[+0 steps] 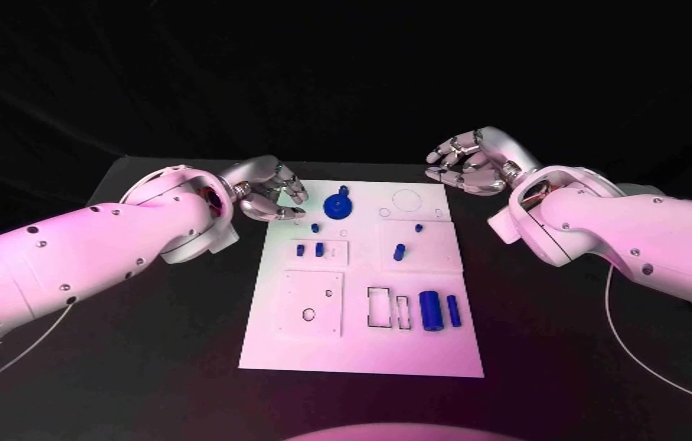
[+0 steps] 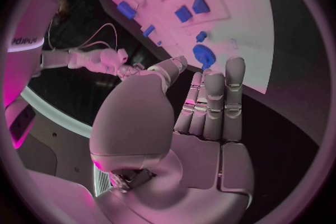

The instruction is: Assemble the parts on the task board

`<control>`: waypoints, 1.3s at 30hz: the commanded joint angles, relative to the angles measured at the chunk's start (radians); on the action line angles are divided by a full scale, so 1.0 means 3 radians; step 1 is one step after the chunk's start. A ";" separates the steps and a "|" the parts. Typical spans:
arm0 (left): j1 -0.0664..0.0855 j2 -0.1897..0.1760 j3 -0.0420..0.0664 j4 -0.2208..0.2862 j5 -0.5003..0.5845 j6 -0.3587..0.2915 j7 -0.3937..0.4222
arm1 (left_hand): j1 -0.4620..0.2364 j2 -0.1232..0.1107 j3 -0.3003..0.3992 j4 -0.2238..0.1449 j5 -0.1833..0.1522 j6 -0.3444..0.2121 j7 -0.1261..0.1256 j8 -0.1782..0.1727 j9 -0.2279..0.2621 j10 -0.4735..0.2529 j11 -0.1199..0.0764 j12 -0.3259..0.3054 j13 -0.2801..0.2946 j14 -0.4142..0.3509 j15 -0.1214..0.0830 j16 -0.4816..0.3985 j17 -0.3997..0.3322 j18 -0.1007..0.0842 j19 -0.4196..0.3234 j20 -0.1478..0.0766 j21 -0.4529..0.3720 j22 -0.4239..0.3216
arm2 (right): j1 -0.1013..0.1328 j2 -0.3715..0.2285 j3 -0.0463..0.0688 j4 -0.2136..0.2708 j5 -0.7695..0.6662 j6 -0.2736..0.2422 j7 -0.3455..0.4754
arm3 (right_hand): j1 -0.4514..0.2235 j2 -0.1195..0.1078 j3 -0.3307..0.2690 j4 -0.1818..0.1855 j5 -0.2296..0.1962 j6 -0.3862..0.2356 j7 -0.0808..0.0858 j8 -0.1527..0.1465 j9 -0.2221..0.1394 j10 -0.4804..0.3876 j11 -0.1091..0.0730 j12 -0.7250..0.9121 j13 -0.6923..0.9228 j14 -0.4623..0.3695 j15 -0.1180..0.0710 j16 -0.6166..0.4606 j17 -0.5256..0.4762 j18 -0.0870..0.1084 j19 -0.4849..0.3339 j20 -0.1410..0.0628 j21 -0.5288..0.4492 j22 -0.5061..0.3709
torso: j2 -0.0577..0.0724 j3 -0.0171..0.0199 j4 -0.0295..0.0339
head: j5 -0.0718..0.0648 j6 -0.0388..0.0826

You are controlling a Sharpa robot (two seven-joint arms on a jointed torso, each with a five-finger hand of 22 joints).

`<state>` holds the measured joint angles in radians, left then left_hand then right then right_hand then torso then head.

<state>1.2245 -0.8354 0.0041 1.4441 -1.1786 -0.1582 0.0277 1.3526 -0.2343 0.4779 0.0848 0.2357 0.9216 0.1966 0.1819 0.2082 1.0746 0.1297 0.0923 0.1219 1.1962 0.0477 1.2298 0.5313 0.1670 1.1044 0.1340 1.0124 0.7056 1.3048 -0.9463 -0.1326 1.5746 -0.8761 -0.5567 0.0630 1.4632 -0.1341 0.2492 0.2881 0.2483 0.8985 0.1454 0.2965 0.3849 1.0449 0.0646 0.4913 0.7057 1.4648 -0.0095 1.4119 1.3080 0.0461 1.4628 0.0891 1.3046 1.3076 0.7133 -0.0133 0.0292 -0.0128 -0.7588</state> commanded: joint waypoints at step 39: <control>0.0025 -0.0456 -0.0063 0.0596 0.3533 -0.0349 0.1249 | 0.0101 0.0119 0.0120 -0.0027 -0.0012 0.0240 -0.0115 0.0220 0.0053 0.0335 -0.0140 0.0465 0.0146 -0.0117 -0.0115 -0.0187 -0.0291 0.0063 -0.0045 -0.0096 -0.0304 -0.0312 | -0.0246 0.0260 -0.0043 -0.0006 -0.3110 0.0910 -0.0933 | 0.0067 -0.0411 0.0863 -0.0133 -0.0414 0.0251 0.0059 -0.0252 -0.0108 0.0303 0.0102 -0.1225 -0.1531 0.0187 0.0081 0.0058 0.0211 -0.0016 0.0133 0.0065 0.0248 0.0569 | -0.0002 -0.0023 0.0000 | -0.0185 0.0023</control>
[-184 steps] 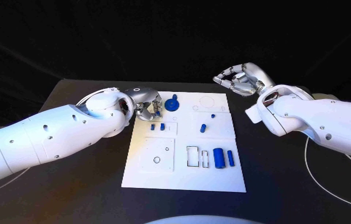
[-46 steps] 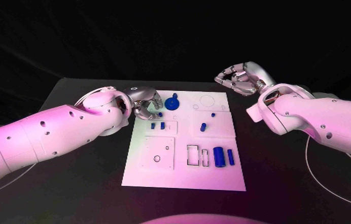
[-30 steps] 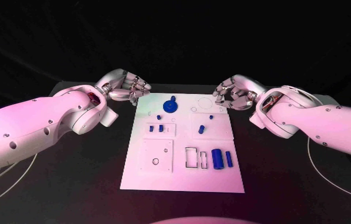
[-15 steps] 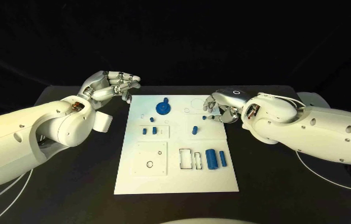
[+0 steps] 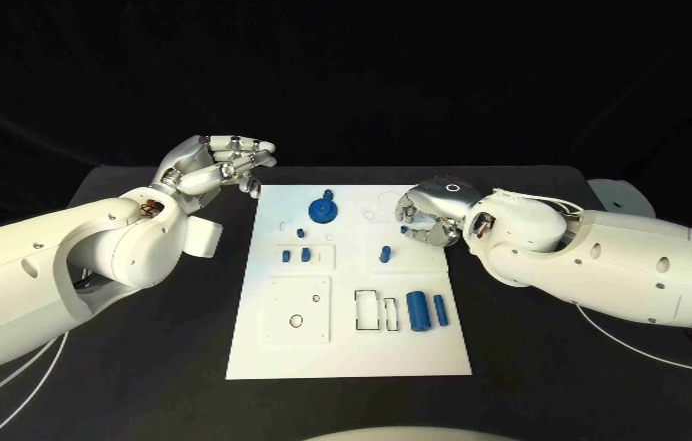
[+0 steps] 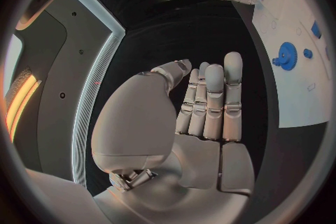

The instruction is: Assemble the parts on the task board

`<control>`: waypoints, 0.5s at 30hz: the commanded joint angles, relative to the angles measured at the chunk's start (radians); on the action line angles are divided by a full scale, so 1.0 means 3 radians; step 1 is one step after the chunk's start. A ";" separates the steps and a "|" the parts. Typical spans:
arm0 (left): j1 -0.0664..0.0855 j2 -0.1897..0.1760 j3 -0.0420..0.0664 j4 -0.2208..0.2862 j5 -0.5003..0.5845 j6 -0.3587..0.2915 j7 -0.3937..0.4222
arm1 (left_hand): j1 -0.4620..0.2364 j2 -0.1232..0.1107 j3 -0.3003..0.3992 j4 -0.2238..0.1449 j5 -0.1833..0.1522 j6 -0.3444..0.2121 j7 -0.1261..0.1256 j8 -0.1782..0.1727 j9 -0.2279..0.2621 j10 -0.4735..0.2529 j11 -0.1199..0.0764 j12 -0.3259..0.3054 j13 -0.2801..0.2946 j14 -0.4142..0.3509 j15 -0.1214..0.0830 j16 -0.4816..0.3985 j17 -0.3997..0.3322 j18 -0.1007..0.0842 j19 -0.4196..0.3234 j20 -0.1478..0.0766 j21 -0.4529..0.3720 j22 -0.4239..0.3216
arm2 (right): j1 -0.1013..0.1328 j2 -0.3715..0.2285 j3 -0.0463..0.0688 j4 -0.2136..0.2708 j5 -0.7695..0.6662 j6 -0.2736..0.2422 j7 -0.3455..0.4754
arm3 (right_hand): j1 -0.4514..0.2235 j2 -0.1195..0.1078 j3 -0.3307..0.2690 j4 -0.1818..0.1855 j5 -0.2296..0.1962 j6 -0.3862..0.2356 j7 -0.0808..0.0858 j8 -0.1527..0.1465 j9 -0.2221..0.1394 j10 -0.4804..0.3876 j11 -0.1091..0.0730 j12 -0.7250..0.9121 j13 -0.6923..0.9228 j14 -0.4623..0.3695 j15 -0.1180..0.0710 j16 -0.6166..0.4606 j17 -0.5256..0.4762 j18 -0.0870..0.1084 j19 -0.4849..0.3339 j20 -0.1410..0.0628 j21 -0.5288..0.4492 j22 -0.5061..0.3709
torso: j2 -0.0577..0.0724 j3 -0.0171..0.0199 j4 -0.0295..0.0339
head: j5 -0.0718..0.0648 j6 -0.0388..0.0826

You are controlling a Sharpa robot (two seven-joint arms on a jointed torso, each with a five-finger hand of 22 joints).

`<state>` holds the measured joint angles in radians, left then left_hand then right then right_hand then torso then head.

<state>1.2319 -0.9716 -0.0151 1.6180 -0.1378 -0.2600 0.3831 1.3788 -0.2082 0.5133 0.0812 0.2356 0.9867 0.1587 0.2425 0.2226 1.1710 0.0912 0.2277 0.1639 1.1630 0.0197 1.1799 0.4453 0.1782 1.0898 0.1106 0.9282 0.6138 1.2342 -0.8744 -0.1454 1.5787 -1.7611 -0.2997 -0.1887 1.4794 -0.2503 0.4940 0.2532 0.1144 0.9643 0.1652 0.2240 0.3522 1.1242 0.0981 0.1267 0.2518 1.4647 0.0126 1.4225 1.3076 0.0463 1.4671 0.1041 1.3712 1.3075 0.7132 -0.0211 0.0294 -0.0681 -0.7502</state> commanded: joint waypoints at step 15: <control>0.0000 -0.0017 0.0001 0.0025 0.0064 -0.0005 0.0030 | 0.0017 0.0036 0.0000 -0.0022 -0.0010 0.0002 0.0024 0.0020 0.0006 -0.0017 -0.0003 0.0030 0.0014 -0.0012 -0.0018 -0.0025 -0.0010 0.0023 0.0007 -0.0021 -0.0033 -0.0013 | -0.0040 0.0110 -0.0001 -0.0127 -0.0157 0.0127 -0.0097 | -0.0031 0.0050 0.0313 -0.0180 0.0089 0.0180 -0.0051 0.0021 0.0034 0.0212 -0.0058 -0.0007 -0.0100 0.0215 -0.0035 0.0085 0.0286 -0.0054 0.0185 -0.0015 0.0210 0.0666 | -0.0006 -0.0002 -0.0003 | -0.0002 -0.0026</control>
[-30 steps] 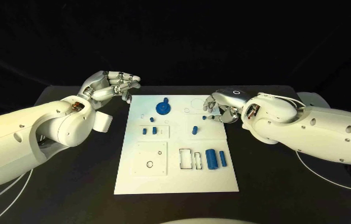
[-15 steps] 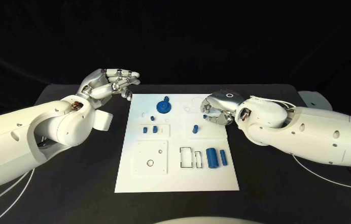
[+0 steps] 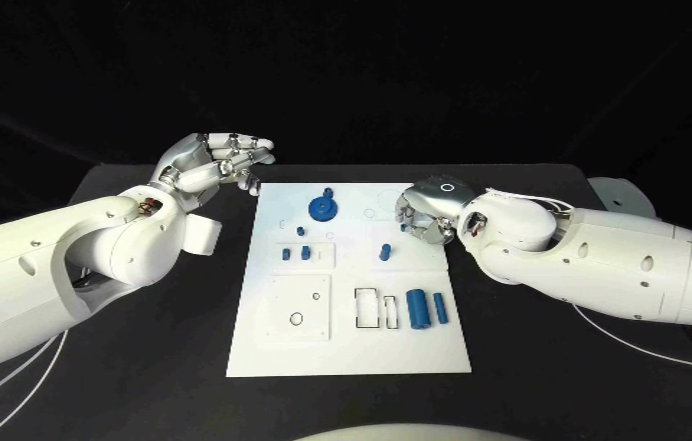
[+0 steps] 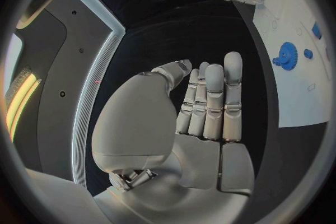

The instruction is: Assemble the parts on the task board

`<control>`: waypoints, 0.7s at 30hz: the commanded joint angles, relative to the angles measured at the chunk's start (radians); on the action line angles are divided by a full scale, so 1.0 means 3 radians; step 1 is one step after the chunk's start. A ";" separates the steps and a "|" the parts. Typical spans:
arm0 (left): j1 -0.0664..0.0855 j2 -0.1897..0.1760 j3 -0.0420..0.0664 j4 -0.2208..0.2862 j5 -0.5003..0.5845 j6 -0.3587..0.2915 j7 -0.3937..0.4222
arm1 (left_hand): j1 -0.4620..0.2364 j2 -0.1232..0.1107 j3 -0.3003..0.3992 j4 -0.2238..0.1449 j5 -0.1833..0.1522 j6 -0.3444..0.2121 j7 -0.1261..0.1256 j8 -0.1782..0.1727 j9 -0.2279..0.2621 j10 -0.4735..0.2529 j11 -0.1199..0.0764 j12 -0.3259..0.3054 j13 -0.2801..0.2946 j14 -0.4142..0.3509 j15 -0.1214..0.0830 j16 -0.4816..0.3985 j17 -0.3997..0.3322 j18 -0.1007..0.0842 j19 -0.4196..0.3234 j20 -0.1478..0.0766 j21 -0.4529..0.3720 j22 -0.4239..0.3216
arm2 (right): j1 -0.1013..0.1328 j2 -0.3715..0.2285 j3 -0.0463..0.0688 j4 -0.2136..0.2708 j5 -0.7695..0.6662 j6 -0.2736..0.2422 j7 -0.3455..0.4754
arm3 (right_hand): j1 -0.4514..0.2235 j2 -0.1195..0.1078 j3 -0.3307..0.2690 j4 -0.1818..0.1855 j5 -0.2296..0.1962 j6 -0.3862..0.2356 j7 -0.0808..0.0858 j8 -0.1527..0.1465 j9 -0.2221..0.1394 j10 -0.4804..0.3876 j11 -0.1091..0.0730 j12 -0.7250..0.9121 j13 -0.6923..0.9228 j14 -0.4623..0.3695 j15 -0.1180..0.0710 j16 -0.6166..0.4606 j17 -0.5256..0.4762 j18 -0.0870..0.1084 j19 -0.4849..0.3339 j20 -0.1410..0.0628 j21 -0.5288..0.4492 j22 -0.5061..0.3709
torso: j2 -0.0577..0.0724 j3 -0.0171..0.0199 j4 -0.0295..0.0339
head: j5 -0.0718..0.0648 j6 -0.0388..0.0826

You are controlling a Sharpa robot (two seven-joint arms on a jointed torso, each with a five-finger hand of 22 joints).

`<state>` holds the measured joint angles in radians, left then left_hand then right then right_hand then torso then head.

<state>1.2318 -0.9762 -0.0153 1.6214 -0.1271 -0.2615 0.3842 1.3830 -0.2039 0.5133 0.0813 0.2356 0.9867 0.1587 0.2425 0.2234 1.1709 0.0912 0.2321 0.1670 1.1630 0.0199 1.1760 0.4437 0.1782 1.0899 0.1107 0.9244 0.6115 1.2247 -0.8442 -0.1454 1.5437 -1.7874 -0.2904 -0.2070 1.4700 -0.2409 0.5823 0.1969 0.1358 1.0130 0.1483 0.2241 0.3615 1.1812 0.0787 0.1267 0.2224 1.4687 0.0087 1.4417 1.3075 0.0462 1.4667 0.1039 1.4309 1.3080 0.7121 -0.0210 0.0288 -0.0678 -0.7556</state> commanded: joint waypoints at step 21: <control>0.0001 -0.0017 0.0001 0.0018 0.0028 0.0015 -0.0030 | 0.0010 0.0027 -0.0017 -0.0049 -0.0010 -0.0098 0.0063 0.0024 0.0008 -0.0076 0.0022 0.0113 0.0049 -0.0014 0.0000 0.0003 -0.0005 0.0020 0.0026 -0.0009 -0.0042 -0.0021 | -0.0089 0.0119 -0.0009 -0.0102 -0.0069 0.0238 -0.0038 | -0.0059 0.0029 0.0065 -0.0062 0.0006 0.0060 -0.0010 0.0036 0.0023 0.0070 -0.0009 -0.0016 -0.0019 0.0210 -0.0035 0.0044 0.0313 -0.0067 0.0208 -0.0022 0.0072 0.0697 | -0.0003 -0.0004 0.0000 | -0.0001 -0.0037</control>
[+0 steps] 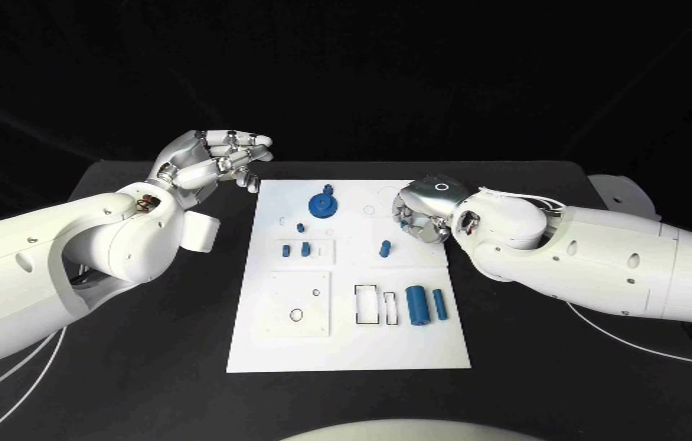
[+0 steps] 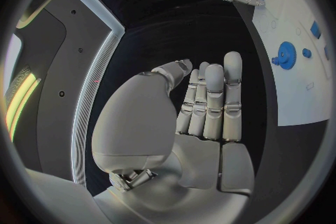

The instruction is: Assemble the parts on the task board

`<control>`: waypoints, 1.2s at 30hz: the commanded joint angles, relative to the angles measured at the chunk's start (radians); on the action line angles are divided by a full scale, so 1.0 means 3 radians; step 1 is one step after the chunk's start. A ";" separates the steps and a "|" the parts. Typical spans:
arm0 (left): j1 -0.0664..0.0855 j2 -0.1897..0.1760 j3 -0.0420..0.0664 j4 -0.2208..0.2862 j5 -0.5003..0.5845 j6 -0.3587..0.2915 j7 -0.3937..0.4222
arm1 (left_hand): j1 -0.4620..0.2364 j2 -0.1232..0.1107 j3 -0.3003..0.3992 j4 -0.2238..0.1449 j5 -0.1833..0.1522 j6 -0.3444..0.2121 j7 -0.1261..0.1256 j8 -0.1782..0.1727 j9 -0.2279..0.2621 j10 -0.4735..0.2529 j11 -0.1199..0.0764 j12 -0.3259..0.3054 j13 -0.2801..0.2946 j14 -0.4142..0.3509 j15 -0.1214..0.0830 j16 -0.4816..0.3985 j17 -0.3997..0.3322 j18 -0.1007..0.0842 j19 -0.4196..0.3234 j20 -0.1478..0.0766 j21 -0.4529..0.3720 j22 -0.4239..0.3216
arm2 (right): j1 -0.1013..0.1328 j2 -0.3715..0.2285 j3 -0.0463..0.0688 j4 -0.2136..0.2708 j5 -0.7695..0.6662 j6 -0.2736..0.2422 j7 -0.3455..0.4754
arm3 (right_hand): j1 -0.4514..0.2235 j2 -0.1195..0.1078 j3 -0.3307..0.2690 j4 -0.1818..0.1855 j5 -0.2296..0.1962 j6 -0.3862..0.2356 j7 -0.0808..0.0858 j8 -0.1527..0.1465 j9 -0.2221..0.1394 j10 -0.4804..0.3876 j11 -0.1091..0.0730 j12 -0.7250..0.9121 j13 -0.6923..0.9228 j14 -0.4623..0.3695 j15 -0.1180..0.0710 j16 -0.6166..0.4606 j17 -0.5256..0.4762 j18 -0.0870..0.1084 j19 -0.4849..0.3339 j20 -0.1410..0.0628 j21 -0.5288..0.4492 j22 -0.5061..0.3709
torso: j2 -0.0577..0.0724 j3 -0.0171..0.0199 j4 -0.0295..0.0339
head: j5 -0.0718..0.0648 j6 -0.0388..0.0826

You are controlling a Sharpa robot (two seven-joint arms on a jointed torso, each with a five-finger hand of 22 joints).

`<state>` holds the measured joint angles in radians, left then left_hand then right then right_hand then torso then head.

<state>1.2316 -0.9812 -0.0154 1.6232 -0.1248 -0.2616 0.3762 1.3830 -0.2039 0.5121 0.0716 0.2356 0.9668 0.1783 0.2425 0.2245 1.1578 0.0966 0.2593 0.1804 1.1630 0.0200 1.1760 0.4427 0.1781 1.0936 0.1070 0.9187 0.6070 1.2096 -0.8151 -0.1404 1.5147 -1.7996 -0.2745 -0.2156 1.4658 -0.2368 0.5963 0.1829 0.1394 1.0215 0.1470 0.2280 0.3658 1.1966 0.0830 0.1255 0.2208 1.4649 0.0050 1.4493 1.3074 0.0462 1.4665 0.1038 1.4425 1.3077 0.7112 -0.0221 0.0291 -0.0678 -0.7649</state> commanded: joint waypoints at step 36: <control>0.0001 0.0019 0.0001 0.0002 0.0021 0.0032 -0.0100 | 0.0012 0.0032 -0.0015 -0.0026 -0.0007 -0.0059 0.0007 0.0040 0.0011 -0.0078 0.0013 0.0062 0.0022 -0.0038 0.0008 -0.0007 -0.0008 0.0020 0.0007 0.0010 -0.0040 -0.0016 | 0.0021 -0.0091 -0.0003 0.0198 -0.0091 -0.0078 -0.0100 | -0.0139 0.0166 0.0107 -0.0212 -0.0053 0.0137 -0.0054 0.0111 0.0104 0.0149 -0.0069 -0.0047 -0.0029 0.0233 -0.0065 0.0049 0.0347 -0.0099 0.0260 -0.0056 0.0180 0.0771 | -0.0003 -0.0001 -0.0004 | -0.0020 -0.0005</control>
<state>1.2316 -0.9780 -0.0155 1.6225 -0.1239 -0.2610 0.3479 1.3870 -0.2000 0.5093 0.0688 0.2356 0.9558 0.1818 0.2500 0.2267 1.1399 0.1002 0.2744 0.1854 1.1594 0.0237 1.1760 0.4418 0.1780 1.0936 0.1071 0.9129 0.6030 1.2150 -0.8417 -0.1417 1.5680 -1.8223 -0.2775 -0.2517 1.4293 -0.1893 0.6264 0.1250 0.1247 1.0555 0.1342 0.2581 0.3946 1.2355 0.0611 0.1138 0.2137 1.4666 -0.0112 1.4591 1.3079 0.0364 1.4646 0.0947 1.4926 1.3073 0.7102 -0.0214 0.0282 -0.0741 -0.7661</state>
